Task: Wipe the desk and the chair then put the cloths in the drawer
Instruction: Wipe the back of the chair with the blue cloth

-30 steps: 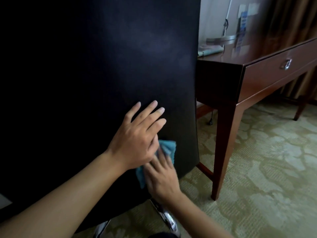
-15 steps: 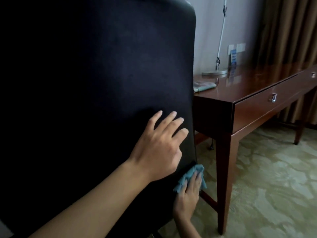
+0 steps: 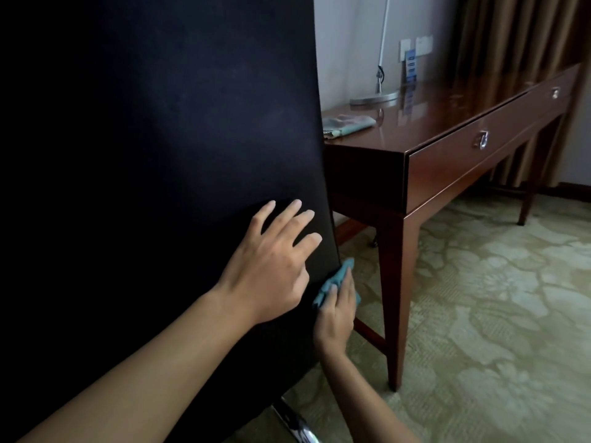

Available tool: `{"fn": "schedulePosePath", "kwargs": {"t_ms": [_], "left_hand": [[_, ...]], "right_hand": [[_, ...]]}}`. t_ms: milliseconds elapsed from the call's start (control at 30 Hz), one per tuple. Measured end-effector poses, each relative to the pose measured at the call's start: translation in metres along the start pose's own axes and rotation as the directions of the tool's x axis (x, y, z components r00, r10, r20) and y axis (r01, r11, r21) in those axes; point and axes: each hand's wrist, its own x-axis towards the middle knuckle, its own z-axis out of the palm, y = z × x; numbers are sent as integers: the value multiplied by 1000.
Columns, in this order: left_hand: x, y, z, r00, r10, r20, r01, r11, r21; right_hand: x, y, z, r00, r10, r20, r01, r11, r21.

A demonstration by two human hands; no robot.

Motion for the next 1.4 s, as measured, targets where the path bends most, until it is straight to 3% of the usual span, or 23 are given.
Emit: {"fn": "schedulePosePath", "kwargs": {"t_ms": [167,300,400,467,600,667,767,800,900,1000,1167,1300,1400], "left_hand": [[10,-8,-9,997,-45,-62,43,999,-23],[27,-20,-33,974,-95,-208,84,995,-61],[34,-34,-60,899,-213,-383,172,975,-140],[35,-47,-75,839,-269,-472,211,962,-174],[21,-60,-78,817,-288,-499,245,958,-151],[7,-56,-72,826,-282,-488,237,959,-153],[-26,-45,-58,869,-235,-435,189,971,-145],[-39,-43,-55,893,-210,-398,168,976,-136],[-74,-51,-54,925,-191,-329,155,979,-132],[-92,-70,-76,898,-221,-380,178,973,-146],[-81,-116,-147,842,-183,-507,189,981,-39],[-104,-124,-144,847,-190,-497,252,966,60],[-149,-100,-102,890,-239,-387,255,967,-12]], "right_hand": [[33,-63,14,941,-339,-4,339,941,2],[69,-159,27,747,-664,-28,650,738,-182],[71,-253,29,613,-783,-103,766,621,-165],[61,-275,27,564,-824,-57,797,561,-224],[39,-242,24,418,-906,61,888,394,-239],[8,-201,27,355,-907,226,932,326,-155],[-45,-120,30,89,-842,532,996,72,-52],[-55,-103,30,39,-812,583,998,1,-66],[-62,-107,31,23,-794,607,994,-47,-100],[-54,-181,33,-62,-859,509,997,-77,-9],[-50,-341,47,33,-963,266,978,-24,-207],[-75,-310,56,6,-953,304,990,-36,-134],[-97,-236,65,-52,-899,435,989,-108,-105]]}}
